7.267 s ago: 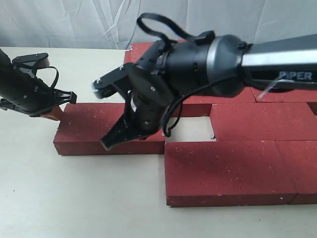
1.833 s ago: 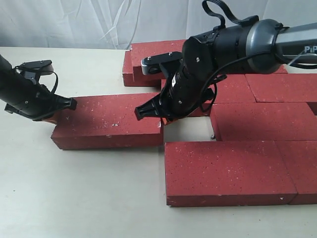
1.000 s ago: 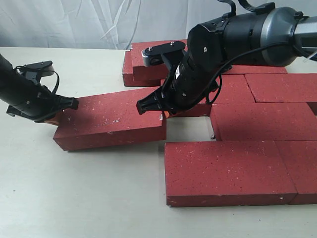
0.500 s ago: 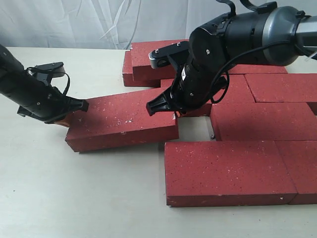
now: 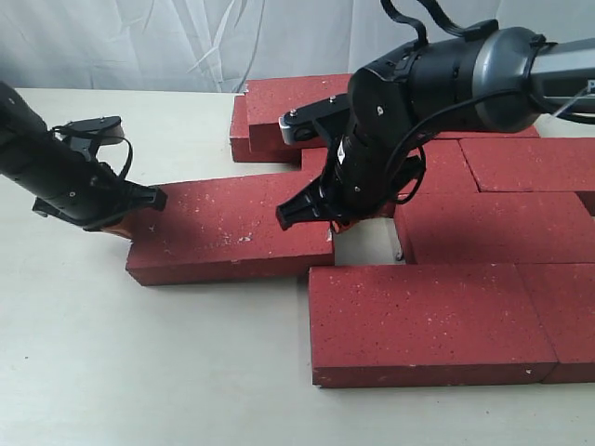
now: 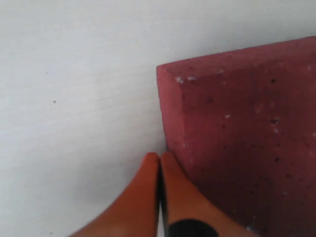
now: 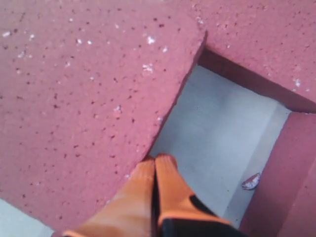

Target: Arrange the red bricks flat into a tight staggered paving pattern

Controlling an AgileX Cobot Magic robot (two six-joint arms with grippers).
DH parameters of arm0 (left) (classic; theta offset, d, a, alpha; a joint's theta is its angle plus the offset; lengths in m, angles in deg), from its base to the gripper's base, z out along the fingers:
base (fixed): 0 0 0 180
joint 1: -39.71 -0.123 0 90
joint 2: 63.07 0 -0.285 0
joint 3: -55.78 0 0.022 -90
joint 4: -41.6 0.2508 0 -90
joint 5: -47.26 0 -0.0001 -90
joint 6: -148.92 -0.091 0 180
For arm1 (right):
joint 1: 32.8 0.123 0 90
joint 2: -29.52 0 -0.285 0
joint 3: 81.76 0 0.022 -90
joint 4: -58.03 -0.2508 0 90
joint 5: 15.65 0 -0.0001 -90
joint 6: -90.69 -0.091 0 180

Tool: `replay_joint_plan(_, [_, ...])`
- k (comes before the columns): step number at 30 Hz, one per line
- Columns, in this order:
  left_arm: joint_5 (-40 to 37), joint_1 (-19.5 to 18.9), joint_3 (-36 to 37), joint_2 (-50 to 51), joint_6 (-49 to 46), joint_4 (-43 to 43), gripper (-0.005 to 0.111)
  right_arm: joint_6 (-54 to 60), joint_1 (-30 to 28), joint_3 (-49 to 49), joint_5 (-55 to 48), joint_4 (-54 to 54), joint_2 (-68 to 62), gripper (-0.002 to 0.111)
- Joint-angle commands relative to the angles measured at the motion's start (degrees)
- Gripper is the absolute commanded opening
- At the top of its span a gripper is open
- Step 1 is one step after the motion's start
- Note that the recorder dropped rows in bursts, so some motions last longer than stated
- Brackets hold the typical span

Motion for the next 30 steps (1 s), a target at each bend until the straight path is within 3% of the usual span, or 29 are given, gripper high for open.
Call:
replay_joint_plan(1, [-0.7,0.7,-0.3,0.0,0.3,-0.1,0.0,-0.1,0.2,0.1,2.1,-2.2,-0.8,-0.001])
replay_joint_plan(11, [0.1,0.7,-0.3,0.0,6.9,9.4,0.0,0.7,0.2,0.1,2.4,-2.4,-1.0,-0.001])
replay_joint_plan(20, [-0.4,0.7,-0.3,0.0,8.5,12.8,0.0,0.7,0.3,0.1,2.1,-2.4,-1.0,-0.001])
replay_joint_plan(30, [-0.2,0.7,-0.3,0.0,9.6,15.5,0.0,-7.6,0.2,0.1,0.4,12.1,2.6,-0.001])
